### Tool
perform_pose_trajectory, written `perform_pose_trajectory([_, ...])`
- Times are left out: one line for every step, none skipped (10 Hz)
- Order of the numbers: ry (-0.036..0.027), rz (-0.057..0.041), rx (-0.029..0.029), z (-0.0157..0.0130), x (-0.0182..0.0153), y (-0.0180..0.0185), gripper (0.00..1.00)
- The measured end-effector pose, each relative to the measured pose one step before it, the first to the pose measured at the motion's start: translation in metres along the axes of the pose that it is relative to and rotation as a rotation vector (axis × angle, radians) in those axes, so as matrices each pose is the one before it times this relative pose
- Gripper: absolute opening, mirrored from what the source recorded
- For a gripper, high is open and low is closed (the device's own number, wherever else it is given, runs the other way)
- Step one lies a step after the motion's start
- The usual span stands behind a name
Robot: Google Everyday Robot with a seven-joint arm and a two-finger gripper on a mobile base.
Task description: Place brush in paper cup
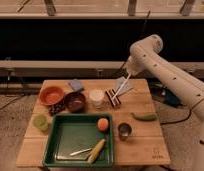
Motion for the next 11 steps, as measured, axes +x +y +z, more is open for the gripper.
perform_pose_trajectory([-0.01260, 0.00347, 0.01958, -0.00186, -0.00372, -0.00590, 0.00])
perform_pose_trajectory([-0.01396, 0.00348, 0.02127, -0.00367, -0.00231, -0.00558, 0.00])
perform_pose_trajectory([-0.01459, 0.00370, 0.02095, -0.00427, -0.00245, -0.00469, 0.00])
perform_pose_trajectory([-0.01455, 0.00216, 0.01975, -0.00402, -0.00352, -0.00470, 0.00])
perform_pose_trajectory([-0.00898, -0.00015, 0.01334, -0.00196, -0.00287, -0.00327, 0.00])
perform_pose_trajectory([-0.00698, -0.00005, 0.01208, -0.00005, -0.00154, -0.00389, 0.00])
perform_pose_trajectory([-0.00498, -0.00082, 0.00796, 0.00644, -0.00092, -0.00017, 0.00])
perform_pose_trajectory([-0.00567, 0.00104, 0.00771, 0.00781, -0.00220, 0.00089, 0.00])
perform_pose_trajectory([-0.00384, -0.00439, 0.01242, 0.02042, -0.00462, 0.00336, 0.00])
perform_pose_trajectory([-0.00349, 0.00034, 0.00647, 0.01450, -0.00345, 0.00415, 0.00])
perform_pose_trajectory([-0.00169, -0.00061, 0.00651, 0.01387, -0.00279, 0.00381, 0.00])
